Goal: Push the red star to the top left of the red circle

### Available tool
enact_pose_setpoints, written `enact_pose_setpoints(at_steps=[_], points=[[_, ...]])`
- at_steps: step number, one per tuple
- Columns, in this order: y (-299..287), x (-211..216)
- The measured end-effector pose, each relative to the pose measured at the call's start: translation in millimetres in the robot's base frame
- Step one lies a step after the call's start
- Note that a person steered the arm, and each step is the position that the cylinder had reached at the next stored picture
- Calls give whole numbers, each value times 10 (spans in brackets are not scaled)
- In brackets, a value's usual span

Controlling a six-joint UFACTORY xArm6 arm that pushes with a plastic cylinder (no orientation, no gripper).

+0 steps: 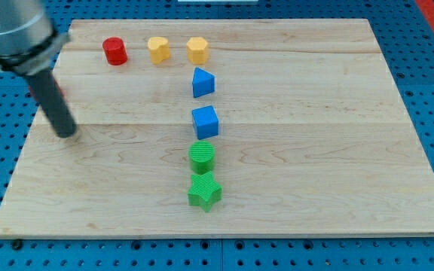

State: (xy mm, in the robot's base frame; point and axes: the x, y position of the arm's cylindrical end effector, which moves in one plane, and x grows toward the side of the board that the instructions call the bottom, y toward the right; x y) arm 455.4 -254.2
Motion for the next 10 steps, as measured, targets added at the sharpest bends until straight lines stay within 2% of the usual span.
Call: enact_pose_setpoints(at_steps=[1,3,4,5,7,8,9,10], points=[[-374,-294],[-348,-1047],[-279,-1105],[-113,-828],[145,-1440],[328,-1194],[53,-958],[-169,-1104]])
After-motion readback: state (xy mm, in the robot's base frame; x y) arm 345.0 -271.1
